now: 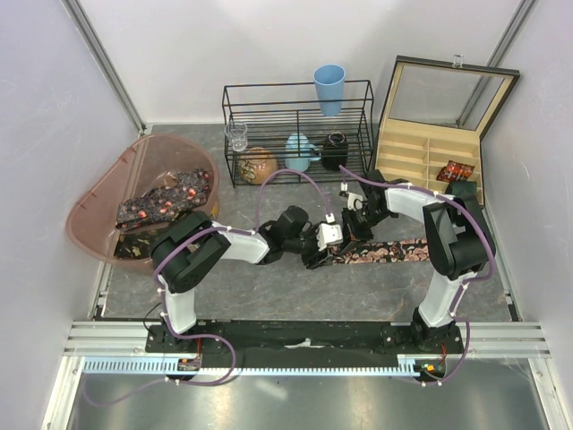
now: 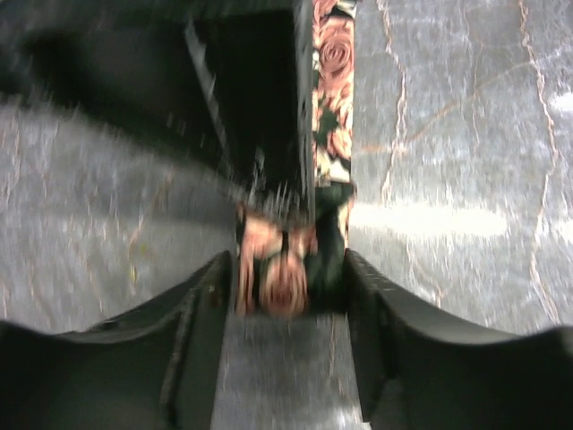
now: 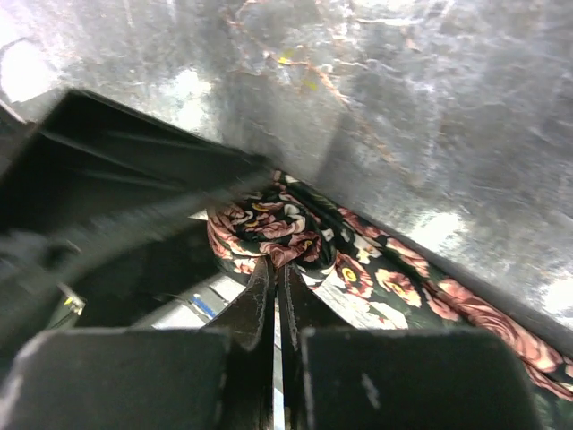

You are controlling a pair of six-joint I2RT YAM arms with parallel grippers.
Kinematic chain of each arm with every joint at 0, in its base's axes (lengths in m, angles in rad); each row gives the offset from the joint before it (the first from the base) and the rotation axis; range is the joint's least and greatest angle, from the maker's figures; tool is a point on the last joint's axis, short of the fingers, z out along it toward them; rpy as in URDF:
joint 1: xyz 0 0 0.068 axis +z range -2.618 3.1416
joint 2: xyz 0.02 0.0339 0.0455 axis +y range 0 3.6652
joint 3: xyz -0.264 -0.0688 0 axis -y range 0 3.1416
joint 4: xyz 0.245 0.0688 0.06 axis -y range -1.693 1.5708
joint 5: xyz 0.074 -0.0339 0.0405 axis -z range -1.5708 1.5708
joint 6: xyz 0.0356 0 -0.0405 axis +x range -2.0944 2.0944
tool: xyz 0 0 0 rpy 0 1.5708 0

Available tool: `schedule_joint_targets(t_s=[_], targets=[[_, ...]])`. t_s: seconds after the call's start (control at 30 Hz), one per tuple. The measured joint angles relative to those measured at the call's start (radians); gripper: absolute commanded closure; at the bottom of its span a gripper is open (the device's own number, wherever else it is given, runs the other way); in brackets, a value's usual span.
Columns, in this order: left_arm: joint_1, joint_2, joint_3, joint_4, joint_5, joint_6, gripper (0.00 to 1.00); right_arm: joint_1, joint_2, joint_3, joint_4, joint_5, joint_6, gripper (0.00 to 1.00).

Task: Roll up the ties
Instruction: Roll the tie at the center of the board.

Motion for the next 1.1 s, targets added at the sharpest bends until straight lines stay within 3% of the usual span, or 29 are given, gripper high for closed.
schedule_joint_targets(t_s=[0.07, 0.2, 0.43, 0.6, 1.1], targets=[[0.015, -0.018, -0.034, 0.018, 0.009, -0.013, 0.28, 0.0, -0.002, 0.0, 0.0, 0.016, 0.0, 1.0], [0.046, -0.053, -0.114, 0.093, 0.044, -0.053, 0.24, 0.0, -0.01, -0.001, -0.002, 0.051, 0.0, 1.0], [0.068, -0.047, -0.171, 0.297, 0.11, -0.158, 0.24, 0.0, -0.026, -0.002, -0.007, 0.13, 0.0, 1.0], [0.069, 0.041, -0.157, 0.437, 0.145, -0.213, 0.24, 0.0, -0.035, -0.005, -0.011, 0.184, -0.001, 1.0], [0.045, 0.17, -0.012, 0.524, 0.164, -0.362, 0.23, -0.004, -0.042, -0.016, -0.011, 0.253, -0.008, 1.0]])
